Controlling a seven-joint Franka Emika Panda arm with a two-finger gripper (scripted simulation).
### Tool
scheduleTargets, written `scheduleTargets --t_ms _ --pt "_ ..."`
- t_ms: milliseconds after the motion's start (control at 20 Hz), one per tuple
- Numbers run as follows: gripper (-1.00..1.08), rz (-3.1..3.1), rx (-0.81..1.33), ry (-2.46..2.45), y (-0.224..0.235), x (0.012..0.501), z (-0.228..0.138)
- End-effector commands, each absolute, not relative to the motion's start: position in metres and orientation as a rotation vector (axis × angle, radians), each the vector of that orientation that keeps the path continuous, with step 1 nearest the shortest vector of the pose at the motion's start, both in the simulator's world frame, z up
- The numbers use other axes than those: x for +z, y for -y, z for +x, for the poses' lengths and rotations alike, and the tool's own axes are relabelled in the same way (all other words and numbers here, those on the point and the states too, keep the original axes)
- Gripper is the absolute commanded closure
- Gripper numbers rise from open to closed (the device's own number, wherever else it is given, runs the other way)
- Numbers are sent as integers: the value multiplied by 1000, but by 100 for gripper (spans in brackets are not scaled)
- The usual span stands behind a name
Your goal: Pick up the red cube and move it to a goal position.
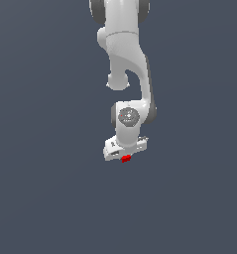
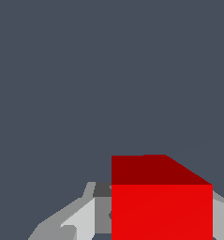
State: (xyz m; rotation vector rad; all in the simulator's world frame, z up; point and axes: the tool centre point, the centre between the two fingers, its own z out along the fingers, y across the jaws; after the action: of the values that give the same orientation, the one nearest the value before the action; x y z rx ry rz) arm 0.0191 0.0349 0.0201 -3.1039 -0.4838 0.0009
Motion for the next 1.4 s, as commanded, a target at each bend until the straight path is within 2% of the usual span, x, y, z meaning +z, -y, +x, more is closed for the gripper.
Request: scheduleTargets --t_ms 0,400,1000,1350 --pt "108 -3104 1 484 -34 21 19" --pt "108 -3104 1 484 -17 53 29" --pt "108 -3103 0 485 38 154 60" --pt "108 -3103 0 485 58 190 73"
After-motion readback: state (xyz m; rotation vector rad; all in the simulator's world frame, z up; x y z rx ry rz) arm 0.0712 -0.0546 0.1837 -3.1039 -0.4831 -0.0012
